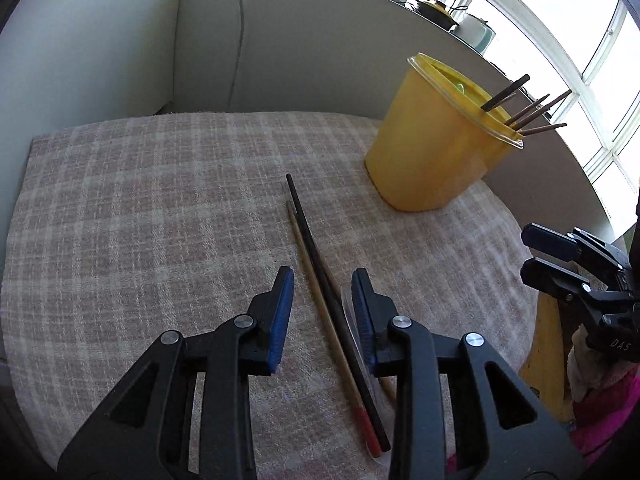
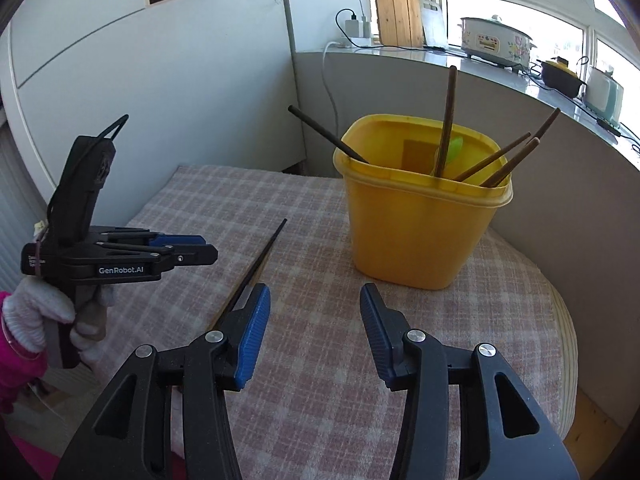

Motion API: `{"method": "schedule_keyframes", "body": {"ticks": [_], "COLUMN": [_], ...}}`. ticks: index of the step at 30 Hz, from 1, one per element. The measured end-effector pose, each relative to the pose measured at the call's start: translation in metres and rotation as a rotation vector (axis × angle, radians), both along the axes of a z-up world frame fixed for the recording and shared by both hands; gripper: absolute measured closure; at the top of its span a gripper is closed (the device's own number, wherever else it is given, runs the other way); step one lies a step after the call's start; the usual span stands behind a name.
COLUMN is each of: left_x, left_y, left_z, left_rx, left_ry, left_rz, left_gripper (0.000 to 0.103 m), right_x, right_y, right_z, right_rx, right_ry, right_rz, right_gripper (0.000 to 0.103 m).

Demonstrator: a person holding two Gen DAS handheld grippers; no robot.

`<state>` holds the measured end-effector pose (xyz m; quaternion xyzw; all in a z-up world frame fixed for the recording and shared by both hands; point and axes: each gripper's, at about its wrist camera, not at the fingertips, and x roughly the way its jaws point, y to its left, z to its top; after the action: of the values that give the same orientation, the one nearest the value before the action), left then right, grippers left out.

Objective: Organize utensils
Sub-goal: 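Move both open tools back to the remaining chopsticks on the cloth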

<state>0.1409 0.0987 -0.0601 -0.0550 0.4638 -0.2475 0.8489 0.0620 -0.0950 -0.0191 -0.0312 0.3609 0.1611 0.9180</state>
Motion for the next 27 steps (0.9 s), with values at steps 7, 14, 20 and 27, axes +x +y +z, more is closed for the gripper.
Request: {"method": "schedule_keyframes", "body": {"ticks": [7, 14, 20, 27], "left_x": [-0.002, 0.001, 0.004, 0.001], "left_y": [-0.016, -0.024, -0.021, -0.011], "left_z": [-0.015, -0.029, -0.032, -0.028], "left_rx": [0.064, 0.109, 0.120, 0.136], "left_ry": [0.036, 0.070, 0.073, 0.078], "left_rz": [-0.052, -0.065, -0.049, -0.060], "left_gripper": [0.074, 0.074, 0.081, 0.081], "right_x": [0.005, 0.007, 0.008, 0.016], "right_y": [0.014, 0.021, 0.028, 0.036], "right_z": [-0.030, -0.051, -0.060, -0.070], "right_rx": [0.003, -0.005, -0.004, 0.016], "right_ry": [0.116, 0.188, 0.226, 0.276], "right_rz": [0.054, 0.075, 0.085, 0.096], "right_gripper": [0.058, 0.058, 0.058, 0.058]}}
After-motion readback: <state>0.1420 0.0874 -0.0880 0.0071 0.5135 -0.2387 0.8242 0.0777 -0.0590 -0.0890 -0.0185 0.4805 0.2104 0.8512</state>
